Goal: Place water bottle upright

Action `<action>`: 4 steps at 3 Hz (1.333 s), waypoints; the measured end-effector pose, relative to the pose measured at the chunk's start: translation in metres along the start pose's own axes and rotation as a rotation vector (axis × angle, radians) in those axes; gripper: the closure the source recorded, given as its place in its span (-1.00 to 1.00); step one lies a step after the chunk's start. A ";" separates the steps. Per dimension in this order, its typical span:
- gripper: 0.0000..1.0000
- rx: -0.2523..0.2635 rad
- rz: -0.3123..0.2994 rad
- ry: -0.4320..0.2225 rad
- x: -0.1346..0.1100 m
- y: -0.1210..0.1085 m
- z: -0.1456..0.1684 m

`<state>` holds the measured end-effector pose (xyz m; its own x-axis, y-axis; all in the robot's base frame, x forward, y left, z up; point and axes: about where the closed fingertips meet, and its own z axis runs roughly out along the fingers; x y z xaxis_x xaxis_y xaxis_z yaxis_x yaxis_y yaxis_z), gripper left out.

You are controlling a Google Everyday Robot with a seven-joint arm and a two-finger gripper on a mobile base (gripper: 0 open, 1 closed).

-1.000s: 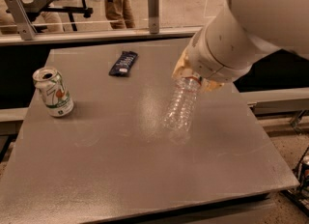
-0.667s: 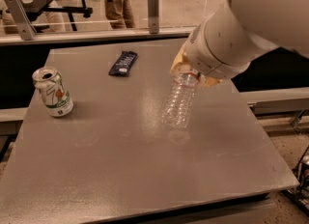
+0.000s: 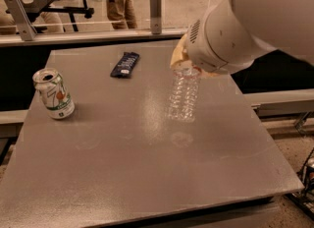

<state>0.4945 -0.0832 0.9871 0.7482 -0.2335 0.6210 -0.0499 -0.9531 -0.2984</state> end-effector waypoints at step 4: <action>1.00 0.295 -0.226 0.280 0.042 -0.002 0.033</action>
Offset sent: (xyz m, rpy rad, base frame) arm 0.0446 -0.0041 0.0035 -0.1843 -0.3927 0.4187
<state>0.5474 -0.0848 0.9898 0.5097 -0.1078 0.8536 0.3144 -0.9001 -0.3015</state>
